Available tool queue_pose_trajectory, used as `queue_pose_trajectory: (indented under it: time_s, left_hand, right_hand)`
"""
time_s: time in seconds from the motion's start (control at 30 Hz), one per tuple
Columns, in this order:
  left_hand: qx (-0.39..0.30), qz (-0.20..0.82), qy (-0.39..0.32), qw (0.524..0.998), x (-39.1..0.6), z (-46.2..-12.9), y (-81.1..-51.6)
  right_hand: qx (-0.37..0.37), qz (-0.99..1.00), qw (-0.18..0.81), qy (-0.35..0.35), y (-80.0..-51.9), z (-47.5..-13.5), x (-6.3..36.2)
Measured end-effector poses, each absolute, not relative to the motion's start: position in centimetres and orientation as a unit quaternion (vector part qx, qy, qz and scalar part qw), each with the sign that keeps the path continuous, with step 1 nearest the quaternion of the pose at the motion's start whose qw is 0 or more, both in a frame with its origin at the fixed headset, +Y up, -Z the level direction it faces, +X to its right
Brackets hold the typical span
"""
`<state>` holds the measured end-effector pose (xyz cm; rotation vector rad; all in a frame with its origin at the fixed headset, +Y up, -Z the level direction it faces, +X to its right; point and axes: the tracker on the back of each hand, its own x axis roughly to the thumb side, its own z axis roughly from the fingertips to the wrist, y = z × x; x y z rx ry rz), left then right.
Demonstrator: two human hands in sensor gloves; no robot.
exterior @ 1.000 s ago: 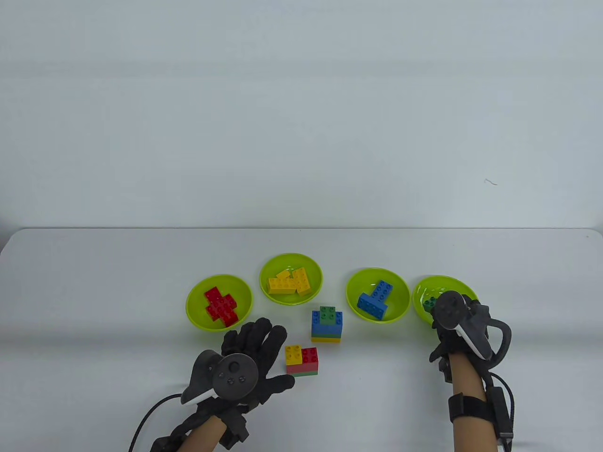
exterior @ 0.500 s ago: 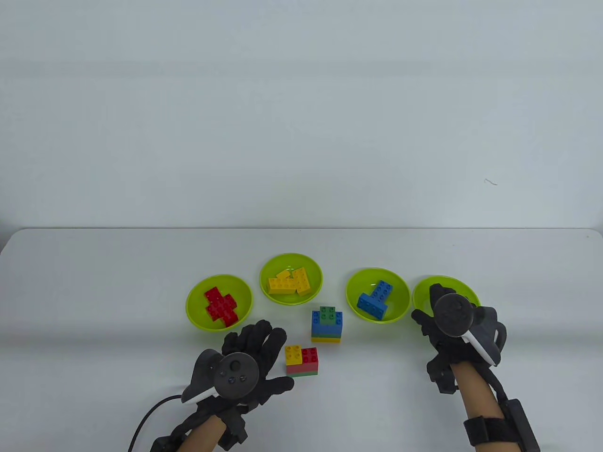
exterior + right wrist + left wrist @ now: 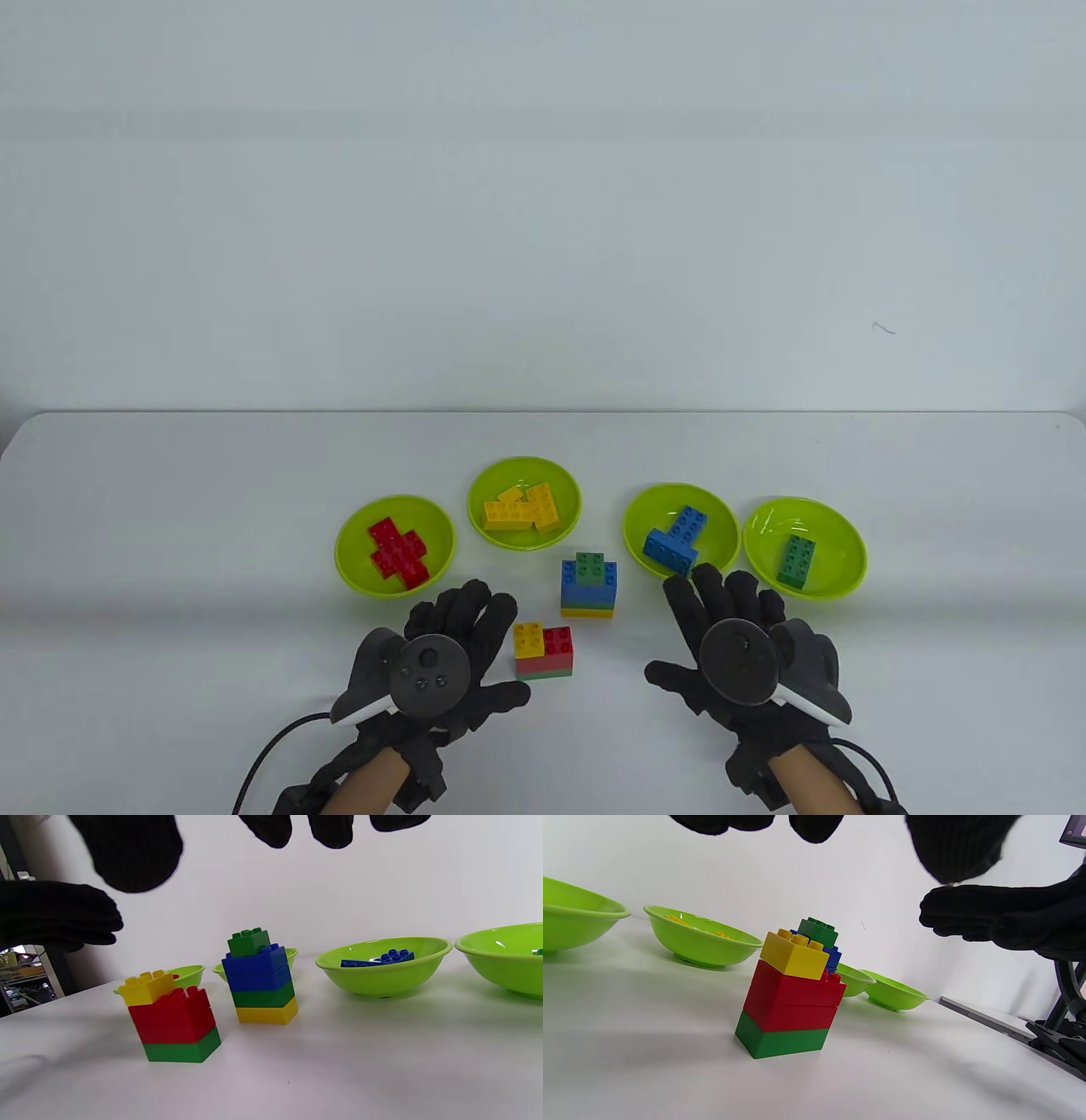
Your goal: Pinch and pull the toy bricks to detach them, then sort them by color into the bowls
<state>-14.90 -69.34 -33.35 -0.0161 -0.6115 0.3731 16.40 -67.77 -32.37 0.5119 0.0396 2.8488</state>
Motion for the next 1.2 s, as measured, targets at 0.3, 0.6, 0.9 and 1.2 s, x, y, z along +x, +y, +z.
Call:
queue_pose_trajectory:
  time_s: [0.3, 0.6, 0.9, 1.2]
  left_hand:
    - [-0.001, 0.163, -0.299, 0.940, -13.9, -33.9, -69.9]
    - [-0.014, 0.082, -0.286, 0.955, -11.0, -37.1, -72.0]
    - [0.015, 0.035, -0.287, 0.957, -10.0, -37.6, -73.5]
    - [0.018, 0.107, -0.291, 0.950, -10.3, -37.5, -72.5]
  right_hand:
    - [0.182, 0.976, 0.123, -0.005, -67.7, -31.4, 16.8]
    - [0.185, 0.975, 0.125, -0.012, -67.8, -31.3, 16.8]
    - [0.189, 0.973, 0.133, -0.009, -67.9, -31.2, 16.7]
    - [0.206, 0.963, 0.175, 0.005, -68.3, -31.4, 16.3]
